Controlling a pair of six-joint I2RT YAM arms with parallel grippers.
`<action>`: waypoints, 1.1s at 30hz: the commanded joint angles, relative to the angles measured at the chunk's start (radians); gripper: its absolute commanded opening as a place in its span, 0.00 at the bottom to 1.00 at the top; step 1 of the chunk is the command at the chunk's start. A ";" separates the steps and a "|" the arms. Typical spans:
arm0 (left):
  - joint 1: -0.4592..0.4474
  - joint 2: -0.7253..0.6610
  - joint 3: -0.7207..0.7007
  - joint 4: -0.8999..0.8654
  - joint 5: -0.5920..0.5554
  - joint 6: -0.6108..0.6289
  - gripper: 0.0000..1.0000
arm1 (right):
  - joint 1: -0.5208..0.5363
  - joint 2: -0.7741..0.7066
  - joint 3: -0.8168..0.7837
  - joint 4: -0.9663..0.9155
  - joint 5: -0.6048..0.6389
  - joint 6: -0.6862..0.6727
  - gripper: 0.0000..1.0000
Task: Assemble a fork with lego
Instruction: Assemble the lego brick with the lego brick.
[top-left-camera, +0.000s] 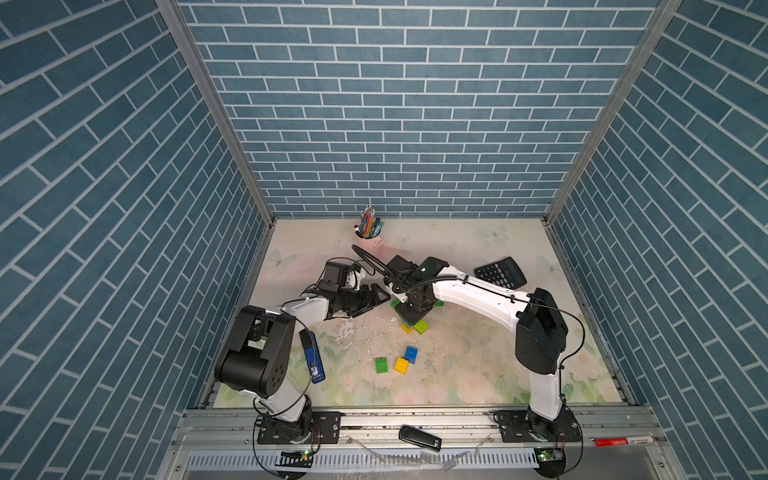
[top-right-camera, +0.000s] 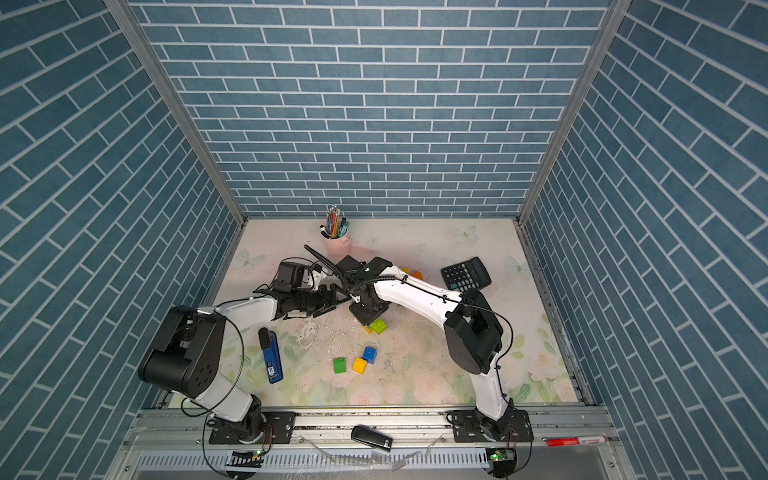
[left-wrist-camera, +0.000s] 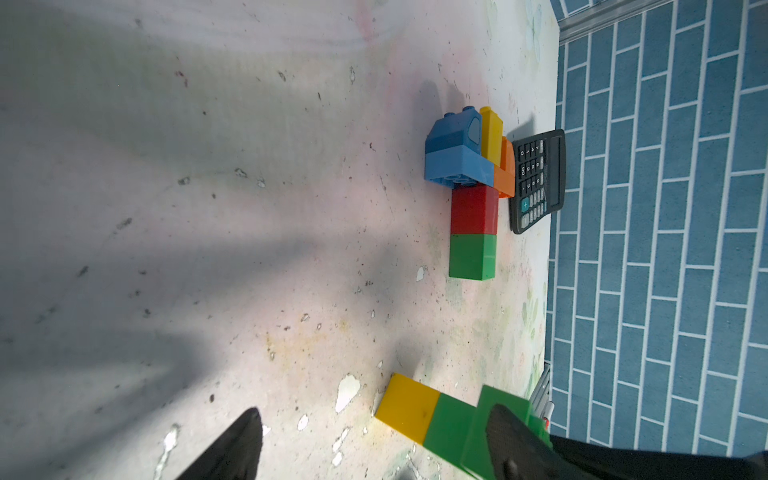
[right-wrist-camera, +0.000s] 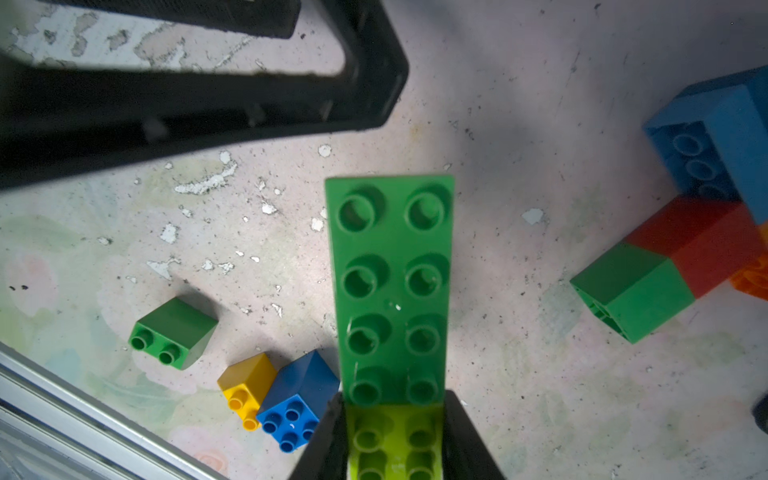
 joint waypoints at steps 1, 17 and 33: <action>-0.006 0.014 -0.015 0.008 0.002 0.018 0.86 | 0.005 0.045 0.005 -0.065 0.008 0.000 0.00; -0.006 0.004 -0.012 0.003 0.001 0.018 0.86 | -0.005 0.020 0.019 -0.042 -0.031 0.014 0.08; -0.003 -0.101 -0.013 -0.101 -0.132 0.019 0.87 | -0.029 -0.243 -0.168 0.275 0.033 0.138 0.98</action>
